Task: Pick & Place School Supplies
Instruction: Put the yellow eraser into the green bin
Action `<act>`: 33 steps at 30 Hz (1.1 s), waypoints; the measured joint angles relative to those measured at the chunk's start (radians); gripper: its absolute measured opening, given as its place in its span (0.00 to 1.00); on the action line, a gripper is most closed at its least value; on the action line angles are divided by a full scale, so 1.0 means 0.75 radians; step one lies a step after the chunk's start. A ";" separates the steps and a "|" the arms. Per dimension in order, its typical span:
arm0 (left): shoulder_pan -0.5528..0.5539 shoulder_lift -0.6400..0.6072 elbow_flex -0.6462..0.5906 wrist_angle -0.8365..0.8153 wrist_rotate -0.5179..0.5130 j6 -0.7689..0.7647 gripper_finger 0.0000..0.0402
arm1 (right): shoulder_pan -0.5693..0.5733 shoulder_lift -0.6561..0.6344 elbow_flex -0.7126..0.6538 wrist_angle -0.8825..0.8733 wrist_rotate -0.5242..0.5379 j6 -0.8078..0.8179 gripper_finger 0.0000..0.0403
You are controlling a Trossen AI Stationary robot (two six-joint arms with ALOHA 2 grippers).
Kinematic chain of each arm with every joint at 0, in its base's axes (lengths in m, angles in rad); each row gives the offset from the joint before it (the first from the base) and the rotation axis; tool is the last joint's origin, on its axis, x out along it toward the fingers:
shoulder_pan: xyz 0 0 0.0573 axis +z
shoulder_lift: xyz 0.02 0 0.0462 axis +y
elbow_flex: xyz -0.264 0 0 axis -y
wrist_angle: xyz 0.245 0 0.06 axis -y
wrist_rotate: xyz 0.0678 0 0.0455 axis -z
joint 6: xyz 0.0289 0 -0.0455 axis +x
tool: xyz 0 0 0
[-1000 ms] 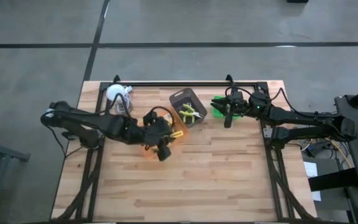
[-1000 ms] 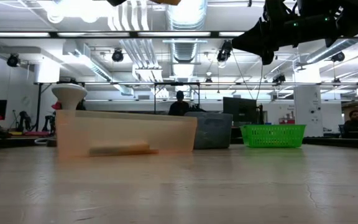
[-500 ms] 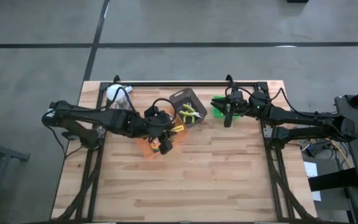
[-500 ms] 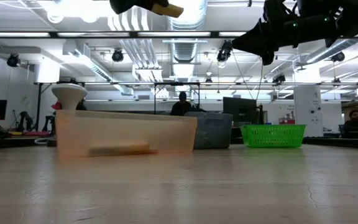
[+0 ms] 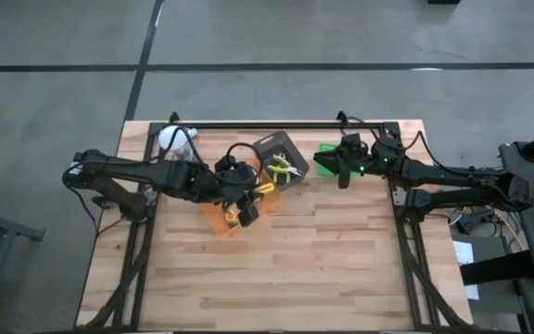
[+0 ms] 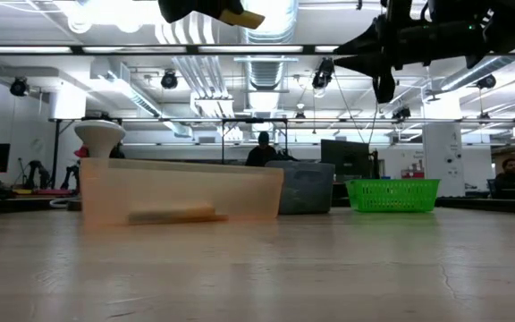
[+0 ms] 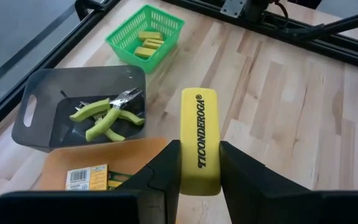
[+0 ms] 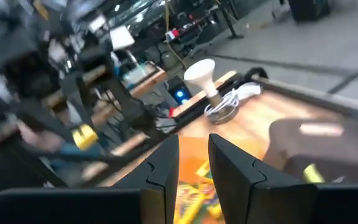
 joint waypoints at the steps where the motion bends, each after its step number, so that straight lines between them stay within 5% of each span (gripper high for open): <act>1: 0.002 0.000 0.000 0.000 0.000 0.000 0.25 | 0.001 0.000 0.000 0.000 0.001 0.078 0.21; 9: 0.014 0.000 -0.006 0.000 0.002 0.000 0.25 | 0.030 0.031 0.000 0.014 -0.362 0.663 0.20; 17: 0.016 0.000 -0.018 -0.002 0.058 0.000 0.25 | 0.147 0.133 0.000 0.018 -0.410 1.100 0.25; 33: 0.016 -0.001 -0.018 -0.004 0.163 -0.019 0.25 | 0.233 0.473 0.410 0.008 -0.371 0.998 0.25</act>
